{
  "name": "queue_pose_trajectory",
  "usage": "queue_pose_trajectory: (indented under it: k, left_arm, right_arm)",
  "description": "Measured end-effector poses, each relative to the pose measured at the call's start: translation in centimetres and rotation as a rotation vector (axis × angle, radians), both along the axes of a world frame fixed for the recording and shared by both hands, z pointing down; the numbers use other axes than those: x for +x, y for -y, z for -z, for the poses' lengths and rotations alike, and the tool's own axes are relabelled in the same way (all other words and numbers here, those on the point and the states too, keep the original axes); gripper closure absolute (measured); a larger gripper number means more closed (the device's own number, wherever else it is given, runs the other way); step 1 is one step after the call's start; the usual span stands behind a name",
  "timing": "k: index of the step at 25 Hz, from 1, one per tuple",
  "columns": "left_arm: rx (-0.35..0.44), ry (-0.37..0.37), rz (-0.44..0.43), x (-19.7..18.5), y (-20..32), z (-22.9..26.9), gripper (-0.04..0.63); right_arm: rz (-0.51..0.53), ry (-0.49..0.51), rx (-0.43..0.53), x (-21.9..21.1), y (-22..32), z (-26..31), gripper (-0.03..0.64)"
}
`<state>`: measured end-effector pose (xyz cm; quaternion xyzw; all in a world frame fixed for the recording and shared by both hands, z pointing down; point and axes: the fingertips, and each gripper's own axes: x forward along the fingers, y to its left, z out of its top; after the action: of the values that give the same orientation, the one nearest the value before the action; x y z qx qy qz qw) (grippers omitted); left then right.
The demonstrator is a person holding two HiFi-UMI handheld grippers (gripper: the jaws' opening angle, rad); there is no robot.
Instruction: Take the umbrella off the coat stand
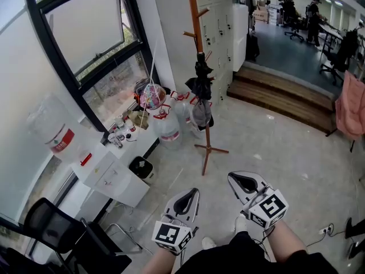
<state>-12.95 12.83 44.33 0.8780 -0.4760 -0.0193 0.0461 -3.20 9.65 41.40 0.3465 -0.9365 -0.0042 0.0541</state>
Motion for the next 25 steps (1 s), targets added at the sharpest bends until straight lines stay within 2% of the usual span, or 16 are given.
queue_pose_trajectory:
  k: [15, 25]
  left_arm:
    - [0.013, 0.003, 0.043, -1.3, 1.0, 0.6, 0.577]
    - [0.009, -0.002, 0.054, 0.5, 4.7, 0.9, 0.577]
  right_arm:
    - [0.022, 0.019, 0.028, -0.9, 2.3, 1.5, 0.563]
    - [0.026, 0.027, 0.042, 1.2, 6.8, 2.5, 0.563]
